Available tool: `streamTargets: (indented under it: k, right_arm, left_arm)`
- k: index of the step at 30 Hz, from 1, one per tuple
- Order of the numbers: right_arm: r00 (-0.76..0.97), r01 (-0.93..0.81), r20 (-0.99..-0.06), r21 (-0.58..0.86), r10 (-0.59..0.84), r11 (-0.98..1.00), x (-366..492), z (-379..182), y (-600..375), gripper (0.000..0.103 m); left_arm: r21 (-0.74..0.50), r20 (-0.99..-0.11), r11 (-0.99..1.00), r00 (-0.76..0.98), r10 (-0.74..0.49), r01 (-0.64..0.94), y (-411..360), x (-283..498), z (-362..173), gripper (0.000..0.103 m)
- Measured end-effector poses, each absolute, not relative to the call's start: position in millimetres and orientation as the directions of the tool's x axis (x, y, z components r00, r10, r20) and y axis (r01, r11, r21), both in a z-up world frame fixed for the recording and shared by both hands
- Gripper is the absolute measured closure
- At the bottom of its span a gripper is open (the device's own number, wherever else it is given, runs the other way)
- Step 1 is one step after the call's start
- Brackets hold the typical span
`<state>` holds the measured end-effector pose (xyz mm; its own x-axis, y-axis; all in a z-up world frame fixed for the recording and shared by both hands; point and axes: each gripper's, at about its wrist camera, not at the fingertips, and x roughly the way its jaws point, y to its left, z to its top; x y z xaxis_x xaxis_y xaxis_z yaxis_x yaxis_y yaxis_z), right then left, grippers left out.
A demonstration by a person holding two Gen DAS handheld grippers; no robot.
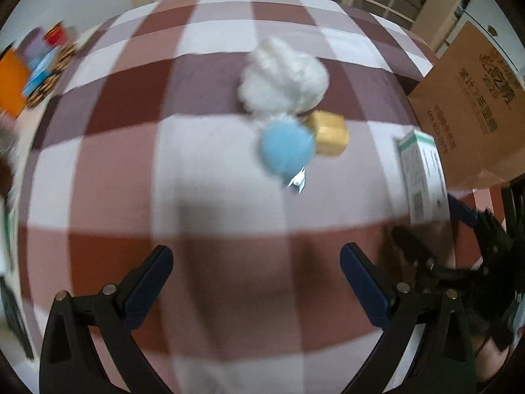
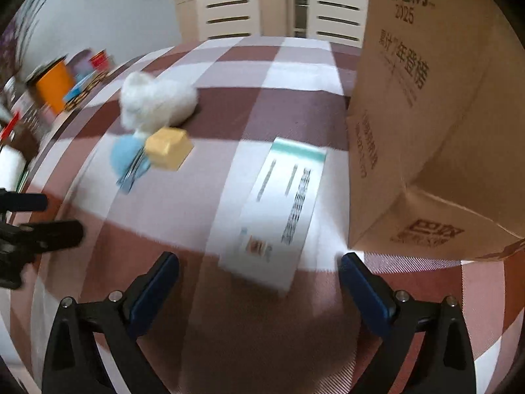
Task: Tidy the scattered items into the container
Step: 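Grasp the blue pompom keychain with the left tool while the right tool grasps the white medicine box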
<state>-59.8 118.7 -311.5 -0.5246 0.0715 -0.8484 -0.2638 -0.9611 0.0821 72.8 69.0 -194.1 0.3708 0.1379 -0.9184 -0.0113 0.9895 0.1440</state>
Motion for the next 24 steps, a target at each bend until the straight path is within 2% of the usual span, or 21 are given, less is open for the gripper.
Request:
streamTargets:
  k: [4,8,15,17,18,19,20,21,22,23,24]
  right_arm:
    - [-0.520,-0.311,-0.850,0.090,0.090,-0.946,-67,-313,122,0.002]
    - [-0.530,-0.316,-0.843,0.102,0.086,-0.943,-70,-313,120,0.002]
    - [-0.540,-0.294,-0.831,0.041,0.131,-0.955,-77,-316,111,0.003]
    - [-0.546,-0.301,-0.824,0.022,0.153,-0.953,-78,-313,111,0.023]
    - [-0.549,-0.301,-0.819,0.011,0.164,-0.953,-79,-311,112,0.045]
    - [-0.550,-0.297,-0.819,0.007,0.165,-0.955,-79,-309,112,0.055]
    - [-0.546,-0.290,-0.823,0.009,0.158,-0.957,-80,-307,113,0.065]
    - [-0.542,-0.283,-0.828,0.019,0.144,-0.959,-80,-307,114,0.065]
    - [-0.542,-0.274,-0.831,0.034,0.125,-0.961,-79,-306,115,0.066]
    - [-0.543,-0.262,-0.833,0.048,0.106,-0.964,-76,-306,115,0.066]
    - [-0.542,-0.248,-0.836,0.059,0.089,-0.967,-72,-305,114,0.066]
  left_arm:
    - [0.147,-0.923,0.989,0.364,0.127,0.026,63,107,-208,0.000]
    - [0.229,-0.901,0.971,0.392,0.187,0.063,59,125,-216,0.000]
    - [0.231,-0.871,0.970,0.458,0.175,0.070,64,133,-215,0.000]
    - [0.232,-0.855,0.969,0.492,0.164,0.082,65,128,-215,0.001]
    - [0.233,-0.845,0.969,0.511,0.157,0.088,66,124,-215,0.007]
    - [0.233,-0.837,0.968,0.526,0.150,0.095,67,120,-214,0.011]
    - [0.235,-0.833,0.967,0.534,0.146,0.102,67,116,-212,0.022]
    - [0.235,-0.830,0.966,0.540,0.142,0.109,67,111,-209,0.048]
    - [0.236,-0.829,0.965,0.542,0.138,0.115,67,106,-207,0.063]
    - [0.232,-0.834,0.965,0.536,0.132,0.123,68,103,-205,0.083]
    - [0.217,-0.843,0.967,0.525,0.118,0.132,69,98,-204,0.083]
